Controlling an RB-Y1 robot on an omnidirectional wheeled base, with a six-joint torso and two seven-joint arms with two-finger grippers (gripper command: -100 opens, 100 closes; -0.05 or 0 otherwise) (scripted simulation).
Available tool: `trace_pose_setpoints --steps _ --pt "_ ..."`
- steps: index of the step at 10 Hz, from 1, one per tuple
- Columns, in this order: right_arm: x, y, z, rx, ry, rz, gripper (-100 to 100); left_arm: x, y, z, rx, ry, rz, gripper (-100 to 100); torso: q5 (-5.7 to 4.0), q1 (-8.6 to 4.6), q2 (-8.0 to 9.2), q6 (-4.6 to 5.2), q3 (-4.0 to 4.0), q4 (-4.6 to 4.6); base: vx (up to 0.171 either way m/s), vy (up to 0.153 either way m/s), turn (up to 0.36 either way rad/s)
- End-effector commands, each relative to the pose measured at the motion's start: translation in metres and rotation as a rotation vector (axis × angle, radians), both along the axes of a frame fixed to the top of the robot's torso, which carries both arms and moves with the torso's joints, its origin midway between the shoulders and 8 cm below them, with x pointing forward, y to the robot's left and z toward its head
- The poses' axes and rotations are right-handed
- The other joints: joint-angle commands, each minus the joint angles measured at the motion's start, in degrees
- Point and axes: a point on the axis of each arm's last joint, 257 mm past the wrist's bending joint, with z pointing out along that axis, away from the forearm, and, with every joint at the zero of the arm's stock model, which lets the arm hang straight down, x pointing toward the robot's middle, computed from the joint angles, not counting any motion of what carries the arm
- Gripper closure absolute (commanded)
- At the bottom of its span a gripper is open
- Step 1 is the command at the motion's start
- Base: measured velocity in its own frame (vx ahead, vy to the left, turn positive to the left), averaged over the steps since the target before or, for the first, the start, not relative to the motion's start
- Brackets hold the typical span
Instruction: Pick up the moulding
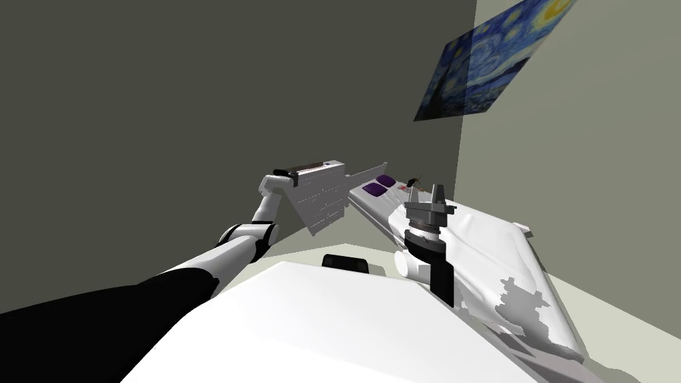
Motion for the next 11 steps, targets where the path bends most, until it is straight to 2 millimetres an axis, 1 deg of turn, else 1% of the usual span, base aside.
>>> trace_pose_setpoints --steps 1,2,3,4,6,7,8,9,11 --pt "0.000 0.000 0.000 0.000 0.000 0.000 0 -0.002 0.022 0.013 -0.036 0.018 0.047 -100 0.00 0.00 0.00 0.00 0.00 0.00 0.015 -0.038 -0.072" --pt "0.000 0.000 0.000 0.000 0.000 0.000 0 0.001 0.020 0.017 -0.045 0.027 0.050 -100 -0.01 -0.03 -0.03 0.01 -0.01 0.01 0.014 -0.034 -0.039" --pt "0.000 0.000 0.000 0.000 0.000 0.000 0 -0.002 0.020 0.011 -0.051 0.049 0.056 -100 -0.01 -0.04 -0.03 0.01 -0.01 0.00 0.007 -0.014 0.000" --pt "0.000 0.000 0.000 0.000 0.000 0.000 0 -0.004 0.040 0.026 -0.087 0.050 0.097 -100 0.01 0.02 0.00 0.00 0.00 0.00 0.019 -0.039 -0.094" --pt "0.000 0.000 0.000 0.000 0.000 0.000 0 -0.006 0.038 0.023 -0.104 0.084 0.105 -100 -0.01 -0.03 -0.06 0.01 -0.04 -0.01 0.023 -0.024 -0.012" --pt "0.000 0.000 0.000 0.000 0.000 0.000 0 -0.010 0.056 0.039 -0.147 0.085 0.144 -100 0.01 0.02 -0.04 0.00 -0.03 -0.01 0.032 -0.037 -0.075" --pt "0.000 0.000 0.000 0.000 0.000 0.000 0 -0.012 0.054 0.035 -0.163 0.115 0.151 -100 -0.01 -0.04 -0.08 0.02 -0.04 -0.01 0.033 -0.028 -0.051" --pt "0.000 0.000 0.000 0.000 0.000 0.000 0 -0.017 0.069 0.054 -0.202 0.105 0.184 -100 0.00 -0.02 -0.08 0.01 -0.05 -0.02 0.058 -0.032 -0.077" --pt "0.000 0.000 0.000 0.000 0.000 0.000 0 -0.020 0.068 0.046 -0.227 0.146 0.194 -100 0.00 -0.01 -0.16 0.00 -0.09 -0.04 0.039 -0.021 -0.016"
